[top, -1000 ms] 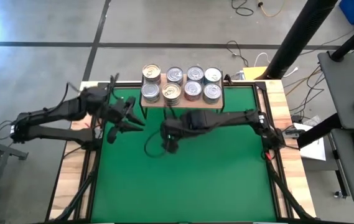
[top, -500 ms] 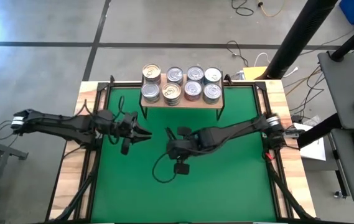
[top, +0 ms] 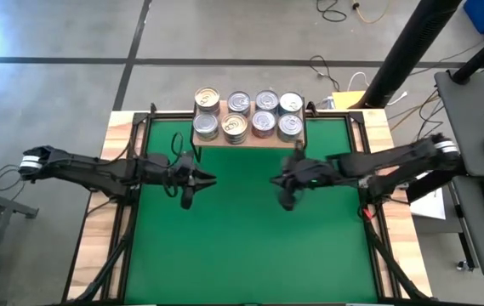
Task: Stack canned seafood by type on shelf
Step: Return to Home Position
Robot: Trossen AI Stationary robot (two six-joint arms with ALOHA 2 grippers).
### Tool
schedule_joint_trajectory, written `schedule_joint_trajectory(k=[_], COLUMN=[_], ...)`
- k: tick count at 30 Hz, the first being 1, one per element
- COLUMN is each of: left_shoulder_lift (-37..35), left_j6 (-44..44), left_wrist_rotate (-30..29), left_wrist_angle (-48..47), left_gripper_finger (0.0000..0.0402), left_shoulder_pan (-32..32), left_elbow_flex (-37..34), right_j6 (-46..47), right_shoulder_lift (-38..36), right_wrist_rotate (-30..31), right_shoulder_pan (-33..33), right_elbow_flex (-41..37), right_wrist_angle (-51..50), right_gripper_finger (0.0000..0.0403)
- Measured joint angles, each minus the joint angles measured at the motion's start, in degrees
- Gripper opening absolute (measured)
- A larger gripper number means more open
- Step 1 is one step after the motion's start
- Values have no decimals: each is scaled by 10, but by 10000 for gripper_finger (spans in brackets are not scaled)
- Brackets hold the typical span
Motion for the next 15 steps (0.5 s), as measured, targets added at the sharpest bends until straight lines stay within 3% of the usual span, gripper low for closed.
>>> schedule_joint_trajectory(k=[7, 12, 15], left_shoulder_lift=[76, 87, 47], left_j6=[21, 69, 89], left_wrist_rotate=[6, 87, 109], left_wrist_angle=[-2, 46, 43], left_gripper_finger=[77, 77, 77], left_shoulder_pan=[0, 0, 0], left_elbow_flex=[38, 44, 29], right_j6=[-14, -163, -160], right_shoulder_lift=[-129, -208, -274], right_wrist_rotate=[6, -158, -186], right_shoulder_pan=[4, 16, 14], right_elbow_flex=[-106, -237, -316], right_wrist_angle=[48, 290, 359], right_gripper_finger=[13, 13, 13])
